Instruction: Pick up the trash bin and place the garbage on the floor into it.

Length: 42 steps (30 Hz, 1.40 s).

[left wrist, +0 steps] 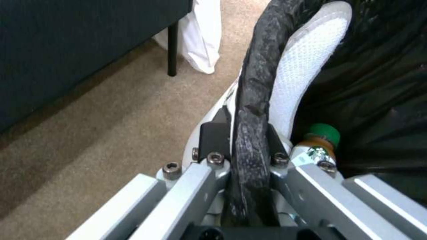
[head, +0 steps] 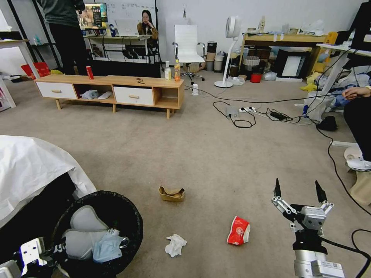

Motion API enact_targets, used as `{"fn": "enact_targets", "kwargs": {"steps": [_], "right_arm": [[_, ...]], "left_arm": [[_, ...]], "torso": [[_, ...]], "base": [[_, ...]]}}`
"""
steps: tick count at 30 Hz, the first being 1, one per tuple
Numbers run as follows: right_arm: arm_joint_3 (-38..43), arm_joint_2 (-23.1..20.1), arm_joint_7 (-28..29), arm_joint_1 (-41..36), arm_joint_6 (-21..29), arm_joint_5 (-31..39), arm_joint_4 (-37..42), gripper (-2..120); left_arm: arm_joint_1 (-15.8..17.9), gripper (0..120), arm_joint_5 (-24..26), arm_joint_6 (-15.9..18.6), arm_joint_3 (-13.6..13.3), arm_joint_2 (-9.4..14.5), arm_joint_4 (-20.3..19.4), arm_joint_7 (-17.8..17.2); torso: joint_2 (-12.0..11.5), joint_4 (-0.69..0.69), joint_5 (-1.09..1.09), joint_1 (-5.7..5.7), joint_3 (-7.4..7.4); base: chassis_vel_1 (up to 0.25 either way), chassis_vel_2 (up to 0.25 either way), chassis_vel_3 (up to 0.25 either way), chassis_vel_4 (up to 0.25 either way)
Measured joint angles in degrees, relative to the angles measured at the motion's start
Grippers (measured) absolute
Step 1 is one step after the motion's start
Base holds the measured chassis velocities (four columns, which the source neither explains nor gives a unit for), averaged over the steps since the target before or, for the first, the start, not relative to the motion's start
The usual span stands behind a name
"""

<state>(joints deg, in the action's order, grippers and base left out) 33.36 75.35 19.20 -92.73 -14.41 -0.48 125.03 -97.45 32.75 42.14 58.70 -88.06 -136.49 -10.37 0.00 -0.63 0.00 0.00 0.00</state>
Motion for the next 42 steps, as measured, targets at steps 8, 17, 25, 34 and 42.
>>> {"fn": "enact_targets", "kwargs": {"steps": [8,17,25,34,42], "right_arm": [[-0.07,-0.05,-0.02,0.58,0.29,0.38,-0.21,100],[-0.08,-0.12,0.0,0.59,0.38,0.54,-0.4,100],[-0.03,-0.22,0.05,0.58,0.57,0.59,-0.39,100],[0.05,-0.22,0.2,0.48,0.7,0.59,-0.31,100],[0.14,-0.22,0.26,0.49,0.77,0.58,-0.23,100]], "left_arm": [[0.0,3,0.18,0.0,-0.14,-0.09,-0.15,-0.02],[-0.07,3,0.27,0.0,-0.3,-0.31,-0.27,-0.02],[-0.14,3,0.23,-0.01,-0.34,-0.43,-0.31,-0.01],[-0.45,3,0.14,-0.01,-0.77,-0.52,-0.27,-0.01],[-0.68,3,0.08,-0.01,-0.96,-0.44,0.08,-0.05]], "torso": [[0.0,0.0,0.0,0.0,0.0],[0.0,0.0,0.0,0.0,0.0],[0.0,0.01,0.0,0.0,0.0],[0.0,0.01,0.0,0.0,0.0],[0.0,0.0,0.0,0.0,0.0]], "base": [[0.0,0.0,0.0,0.0],[0.0,0.0,0.0,0.0],[0.0,0.0,0.0,0.0],[0.0,0.0,0.0,0.0],[0.0,0.0,0.0,0.0]]}}
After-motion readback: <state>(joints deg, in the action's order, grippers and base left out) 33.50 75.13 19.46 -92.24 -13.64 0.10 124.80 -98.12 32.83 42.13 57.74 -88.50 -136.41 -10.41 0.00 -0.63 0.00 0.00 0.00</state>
